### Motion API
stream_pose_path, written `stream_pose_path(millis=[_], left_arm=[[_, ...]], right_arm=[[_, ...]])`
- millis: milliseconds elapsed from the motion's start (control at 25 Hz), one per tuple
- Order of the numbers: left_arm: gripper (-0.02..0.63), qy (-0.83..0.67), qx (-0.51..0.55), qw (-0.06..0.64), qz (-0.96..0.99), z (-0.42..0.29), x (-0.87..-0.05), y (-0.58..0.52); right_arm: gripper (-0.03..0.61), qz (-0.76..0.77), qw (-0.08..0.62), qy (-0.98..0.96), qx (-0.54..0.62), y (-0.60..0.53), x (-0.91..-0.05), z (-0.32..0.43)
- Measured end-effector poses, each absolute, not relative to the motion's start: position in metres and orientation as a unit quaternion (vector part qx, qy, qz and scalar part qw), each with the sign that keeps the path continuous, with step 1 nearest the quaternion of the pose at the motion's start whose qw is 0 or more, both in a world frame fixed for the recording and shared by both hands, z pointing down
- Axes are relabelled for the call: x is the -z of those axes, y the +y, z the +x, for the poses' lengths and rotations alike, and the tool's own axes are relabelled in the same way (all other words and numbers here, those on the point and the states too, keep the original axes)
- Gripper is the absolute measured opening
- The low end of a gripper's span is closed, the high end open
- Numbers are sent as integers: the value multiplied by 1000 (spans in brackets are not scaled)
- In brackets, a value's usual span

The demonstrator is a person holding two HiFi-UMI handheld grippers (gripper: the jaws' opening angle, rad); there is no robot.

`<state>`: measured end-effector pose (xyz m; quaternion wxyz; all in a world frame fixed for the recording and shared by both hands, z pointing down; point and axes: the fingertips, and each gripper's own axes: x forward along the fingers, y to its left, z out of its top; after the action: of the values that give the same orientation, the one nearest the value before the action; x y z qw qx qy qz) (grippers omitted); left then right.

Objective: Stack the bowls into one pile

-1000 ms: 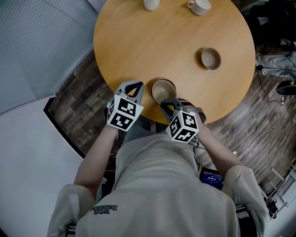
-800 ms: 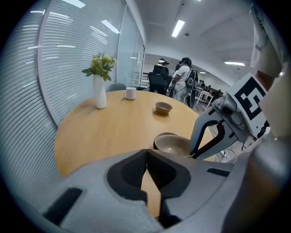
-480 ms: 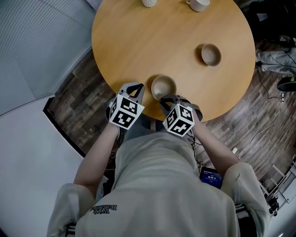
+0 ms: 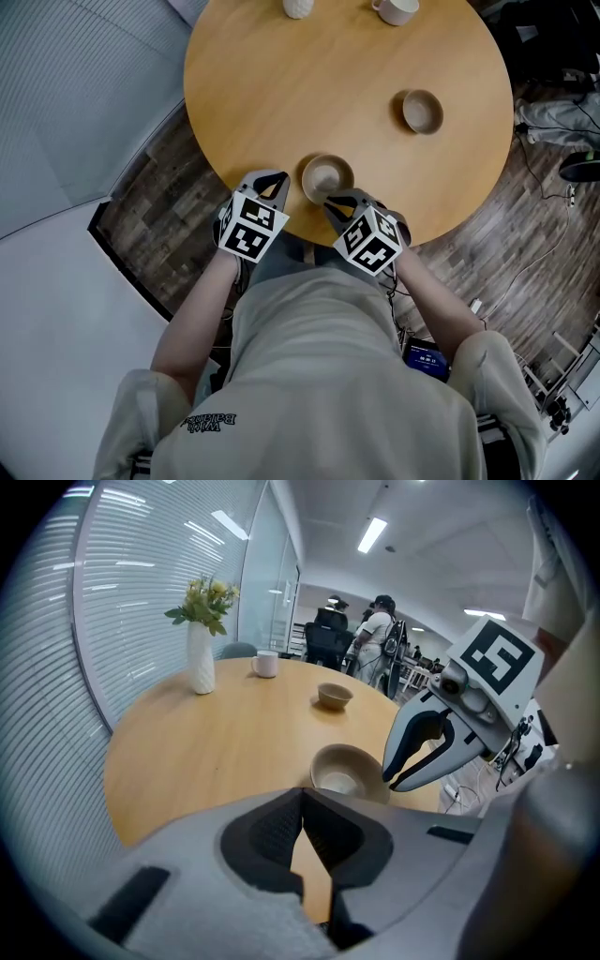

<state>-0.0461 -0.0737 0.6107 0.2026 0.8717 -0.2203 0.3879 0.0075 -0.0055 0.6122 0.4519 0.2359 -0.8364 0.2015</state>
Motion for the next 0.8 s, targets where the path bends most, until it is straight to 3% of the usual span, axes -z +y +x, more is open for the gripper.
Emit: stream_pose_path(millis=[800], left_arm=[[21,-222,-278,89,930,14,-474,-138]], right_arm=[[37,432,266,-847,-158,-75,-443,56]])
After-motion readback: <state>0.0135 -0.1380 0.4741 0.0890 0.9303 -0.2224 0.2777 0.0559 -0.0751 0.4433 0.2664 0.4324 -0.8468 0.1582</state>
